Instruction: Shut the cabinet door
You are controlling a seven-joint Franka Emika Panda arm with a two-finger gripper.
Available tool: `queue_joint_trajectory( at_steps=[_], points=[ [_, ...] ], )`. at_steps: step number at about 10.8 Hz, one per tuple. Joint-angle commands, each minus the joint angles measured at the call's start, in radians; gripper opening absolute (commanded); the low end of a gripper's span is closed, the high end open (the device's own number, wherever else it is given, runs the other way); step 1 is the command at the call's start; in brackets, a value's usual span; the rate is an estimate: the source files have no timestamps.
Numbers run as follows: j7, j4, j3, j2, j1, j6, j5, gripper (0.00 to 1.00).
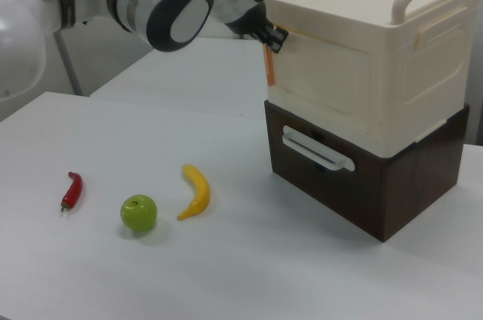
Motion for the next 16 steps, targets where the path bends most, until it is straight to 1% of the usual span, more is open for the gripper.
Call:
queue_joint_trajectory(
  at_steps=[1, 3, 6, 8, 9, 10, 12, 14, 16],
  points=[
    [0.012, -0.001, -0.011, 0.025, 0.019, 0.118, 0.005, 0.00],
    [0.012, -0.002, -0.011, 0.026, 0.017, 0.150, 0.008, 0.00],
    [0.011, -0.013, -0.011, 0.023, 0.019, 0.136, -0.002, 0.00],
    [0.009, -0.076, -0.011, -0.006, 0.028, 0.113, -0.011, 0.00],
    [0.009, -0.085, -0.011, -0.026, 0.048, 0.045, -0.031, 0.00],
    [0.009, -0.085, -0.011, -0.044, 0.054, -0.056, -0.065, 0.00],
    [0.011, -0.085, -0.011, -0.084, 0.109, -0.251, -0.143, 0.00],
    [0.012, -0.085, -0.011, -0.121, 0.173, -0.415, -0.191, 0.00],
    [0.014, -0.084, -0.011, -0.155, 0.256, -0.575, -0.241, 0.00]
  ],
)
